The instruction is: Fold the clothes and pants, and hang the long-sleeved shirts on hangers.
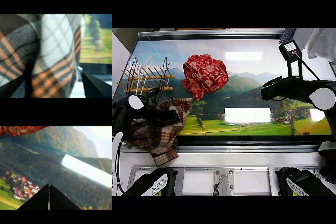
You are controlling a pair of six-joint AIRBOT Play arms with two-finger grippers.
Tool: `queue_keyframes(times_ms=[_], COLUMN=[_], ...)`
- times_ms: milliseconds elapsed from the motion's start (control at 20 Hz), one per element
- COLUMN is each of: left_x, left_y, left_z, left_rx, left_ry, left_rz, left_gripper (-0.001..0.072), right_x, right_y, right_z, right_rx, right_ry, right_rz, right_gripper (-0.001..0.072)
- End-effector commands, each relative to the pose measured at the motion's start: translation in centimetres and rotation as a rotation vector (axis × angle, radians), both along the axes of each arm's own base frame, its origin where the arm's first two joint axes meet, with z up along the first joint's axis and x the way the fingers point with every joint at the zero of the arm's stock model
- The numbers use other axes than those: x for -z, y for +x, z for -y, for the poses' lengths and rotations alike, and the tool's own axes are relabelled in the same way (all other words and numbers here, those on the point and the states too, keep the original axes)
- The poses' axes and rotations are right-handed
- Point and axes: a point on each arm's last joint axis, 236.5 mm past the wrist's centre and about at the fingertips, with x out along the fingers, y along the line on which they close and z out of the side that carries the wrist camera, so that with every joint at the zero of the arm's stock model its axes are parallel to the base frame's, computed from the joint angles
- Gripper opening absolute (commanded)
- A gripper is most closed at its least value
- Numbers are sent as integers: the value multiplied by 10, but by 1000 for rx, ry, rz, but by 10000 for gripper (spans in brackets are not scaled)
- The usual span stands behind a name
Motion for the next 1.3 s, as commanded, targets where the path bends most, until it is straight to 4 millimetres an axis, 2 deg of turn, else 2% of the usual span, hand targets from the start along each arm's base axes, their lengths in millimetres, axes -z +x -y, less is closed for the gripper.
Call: queue_keyframes(times_ms=[0, 50, 100, 150, 200, 300, 350, 400, 500, 600, 700, 800, 850, 950, 1050, 1100, 1150, 1250], left_x=[18, 12, 2, -15, -35, -88, -121, -155, -221, -281, -330, -363, -374, -377, -357, -337, -310, -241], left_y=[-16, -13, -7, 1, 8, 18, 18, 15, 0, -21, -40, -50, -47, -28, 3, 20, 35, 55], left_z=[30, 37, 45, 57, 71, 108, 136, 165, 219, 265, 298, 317, 322, 322, 311, 301, 288, 259], left_rx=[30, 57, 89, 134, 184, 302, 370, 438, 565, 666, 731, 765, 774, 763, 725, 701, 676, 621], left_ry=[-92, -92, -90, -89, -92, -110, -144, -191, -289, -388, -481, -540, -547, -507, -432, -392, -347, -263], left_rz=[-73, -55, -19, 31, 89, 238, 322, 411, 584, 742, 860, 934, 963, 984, 940, 886, 813, 630], left_gripper=[391, 204, 100, 70, 70, 69, 23, 23, 23, 23, 23, 23, 23, 23, 23, 23, 23, 23], right_x=[0, -1, -1, -1, -1, -8, -15, -27, -57, -89, -113, -127, -132, -134, -125, -119, -112, -96], right_y=[-1, -2, -3, -3, -3, 3, 6, 7, 6, 1, -9, -19, -24, -32, -39, -42, -45, -49], right_z=[-1, -5, -7, -7, -7, 6, 17, 29, 53, 82, 111, 143, 160, 189, 207, 212, 213, 213], right_rx=[-2, -8, -10, -10, -14, -18, -4, 14, 86, 197, 326, 471, 543, 659, 723, 740, 748, 753], right_ry=[5, 26, 34, 34, 27, -52, -98, -145, -196, -201, -124, -37, -3, 39, 28, 20, 13, 4], right_rz=[-3, -10, -12, -12, -9, 50, 82, 126, 214, 302, 349, 365, 372, 367, 325, 299, 272, 211], right_gripper=[35, 35, 35, 35, 35, 36, 35, 36, 35, 35, 35, 35, 35, 36, 36, 36, 36, 36])
